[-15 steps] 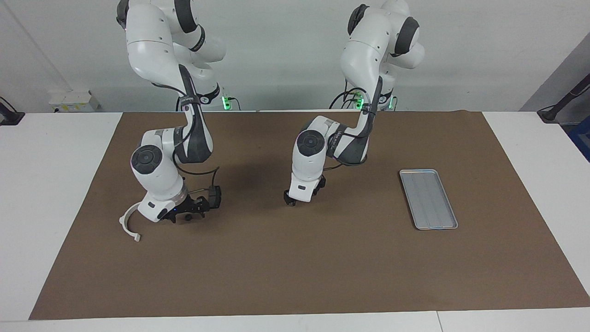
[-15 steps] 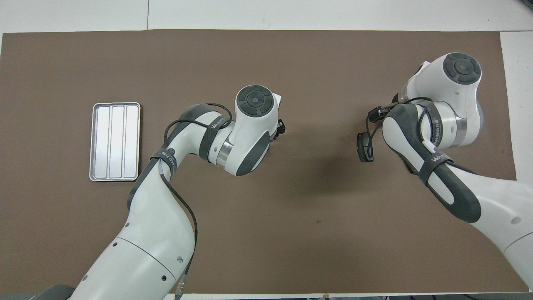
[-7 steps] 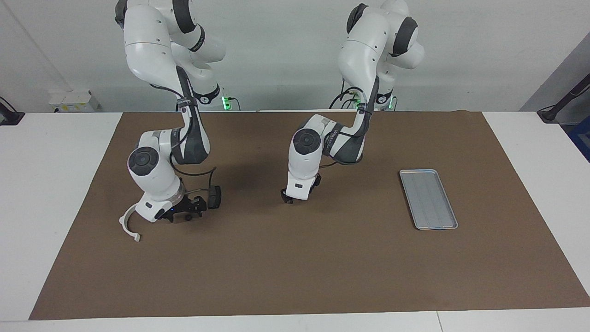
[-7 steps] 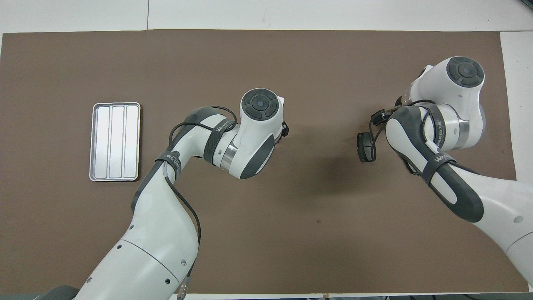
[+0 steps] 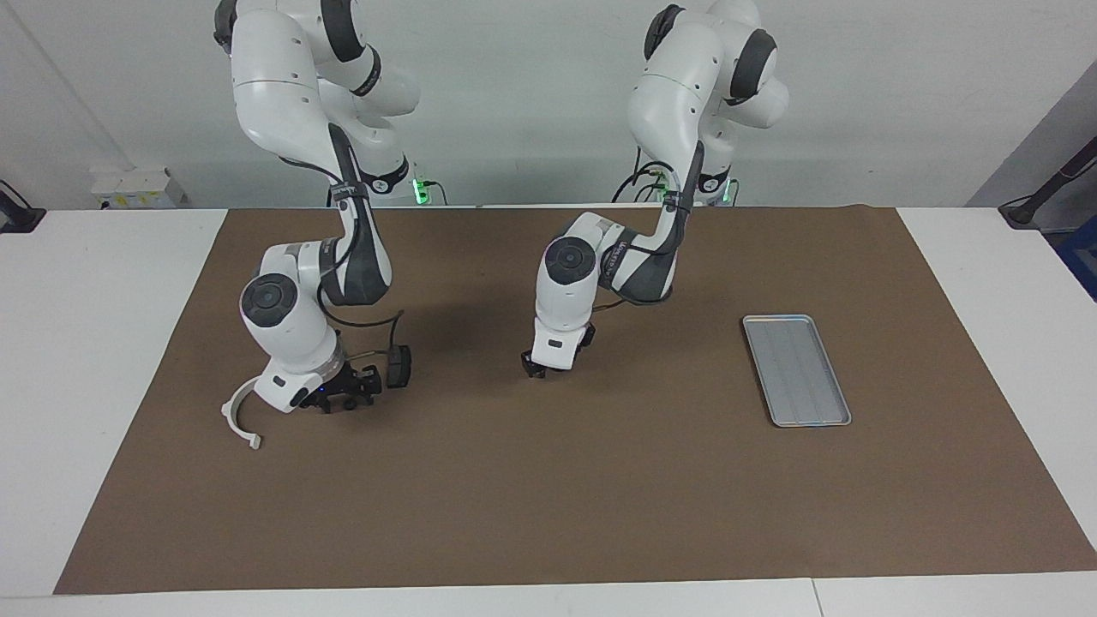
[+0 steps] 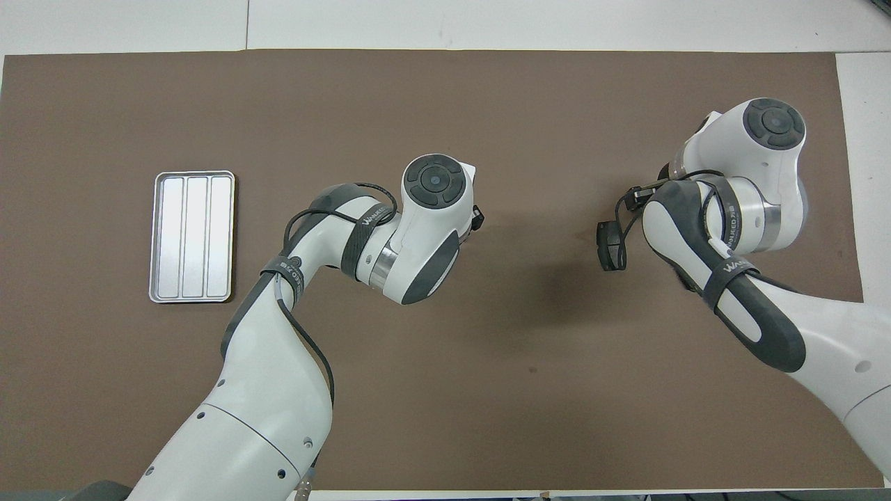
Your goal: Pick bearing gear from pile to tray
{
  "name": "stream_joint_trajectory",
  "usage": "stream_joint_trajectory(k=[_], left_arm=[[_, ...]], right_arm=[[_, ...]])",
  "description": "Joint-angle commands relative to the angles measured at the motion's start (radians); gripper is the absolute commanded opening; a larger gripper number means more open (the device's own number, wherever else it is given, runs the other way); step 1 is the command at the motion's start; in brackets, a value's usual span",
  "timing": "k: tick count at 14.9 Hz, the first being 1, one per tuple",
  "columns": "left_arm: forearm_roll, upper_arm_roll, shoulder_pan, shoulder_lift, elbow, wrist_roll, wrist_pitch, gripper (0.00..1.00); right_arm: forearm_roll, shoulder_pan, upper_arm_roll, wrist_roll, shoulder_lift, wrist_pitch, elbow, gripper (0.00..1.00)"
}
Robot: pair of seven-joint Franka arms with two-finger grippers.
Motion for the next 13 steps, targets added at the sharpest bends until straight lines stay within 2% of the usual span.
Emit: stream_joint_trajectory(k=[1,2,4,7,8,11,13], left_arm=[[-0.012,0.017,-0.008,-0.02,-0.052,-0.001,0.034,0.58],[-0.012,0.017,-0.008,-0.02,-0.054,-0.001,0.032,0.56],[-0.011,0.017,-0.007,-0.023,-0.057,0.004,0.034,0.38],[-0.009,0.018,-0.008,-0.032,-0.073,0.013,0.029,0.07],[-0.009,0.02,-0.004,-0.037,-0.08,0.025,0.025,0.0],[-0.009,0.02,0.047,-0.153,-0.162,0.08,0.017,0.0],[-0.011,0.021,0.07,-0.218,-0.214,0.118,-0.001,0.0]], right_arm=[[-0.001,-0.015,0.013,-0.012,-0.022,0.025,-0.029,0.0],[-0.001,-0.01,0.013,-0.003,-0.024,0.022,-0.023,0.0],[-0.001,-0.009,0.013,-0.003,-0.028,-0.013,0.021,0.0],[-0.002,-0.007,0.013,-0.001,-0.044,-0.151,0.145,0.0],[-0.004,-0.007,0.013,-0.003,-0.048,-0.2,0.194,0.0],[-0.007,-0.022,0.012,-0.012,-0.048,-0.301,0.319,0.0],[-0.007,-0.022,0.012,-0.012,-0.048,-0.337,0.362,0.0]])
